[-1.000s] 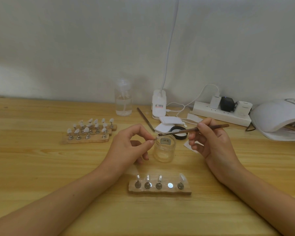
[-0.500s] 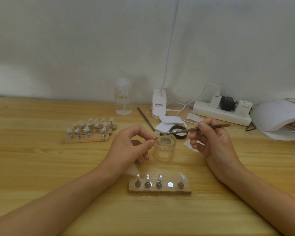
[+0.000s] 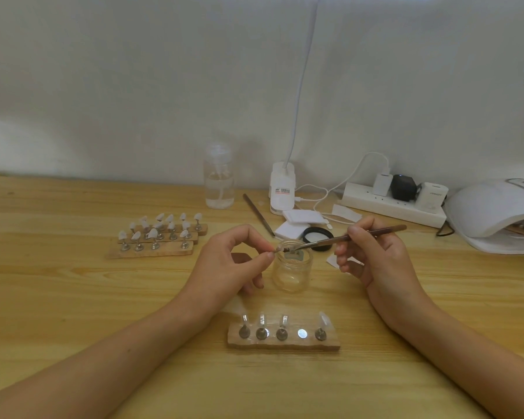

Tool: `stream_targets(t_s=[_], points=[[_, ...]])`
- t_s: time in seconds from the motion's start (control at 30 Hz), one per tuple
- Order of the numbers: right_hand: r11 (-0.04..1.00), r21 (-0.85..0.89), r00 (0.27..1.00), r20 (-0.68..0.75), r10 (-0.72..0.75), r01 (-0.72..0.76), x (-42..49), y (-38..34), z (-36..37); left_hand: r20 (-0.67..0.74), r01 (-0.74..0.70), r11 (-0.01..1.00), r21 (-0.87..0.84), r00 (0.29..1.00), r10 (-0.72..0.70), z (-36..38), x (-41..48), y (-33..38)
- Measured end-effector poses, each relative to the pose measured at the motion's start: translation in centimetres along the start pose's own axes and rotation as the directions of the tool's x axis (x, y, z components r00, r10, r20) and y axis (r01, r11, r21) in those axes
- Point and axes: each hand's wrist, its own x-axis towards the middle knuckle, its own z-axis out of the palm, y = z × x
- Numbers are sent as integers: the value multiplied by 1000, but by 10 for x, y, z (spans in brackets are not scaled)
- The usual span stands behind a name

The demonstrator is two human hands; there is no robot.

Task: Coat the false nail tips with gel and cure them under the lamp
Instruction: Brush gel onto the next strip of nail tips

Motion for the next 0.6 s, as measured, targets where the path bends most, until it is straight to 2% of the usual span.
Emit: stream_targets(t_s=[0.13,0.23,0.3,0.43,0.6], points=[[1000,9,998,64,-29,28,-2,-3,2,7,-12,1000,5,1000,12,-1,0,-1],[999,-31,1000,21,-7,8,-1,0,2,5,-25,1000,0,1000,25,-1,1,-1],[1000,6,1000,-13,-2,2,0,-1,1,8,-26,1000,-3,1000,26,-1,1,-2],[1000,9,999,47,-19,18,-2,-4,3,8,-28,1000,-6,1000,28,-2,1,-2],[1000,21,1000,-5,-7,7,-1,-2,1,16,-22,1000,-18,1000,22,-2,1,-2]])
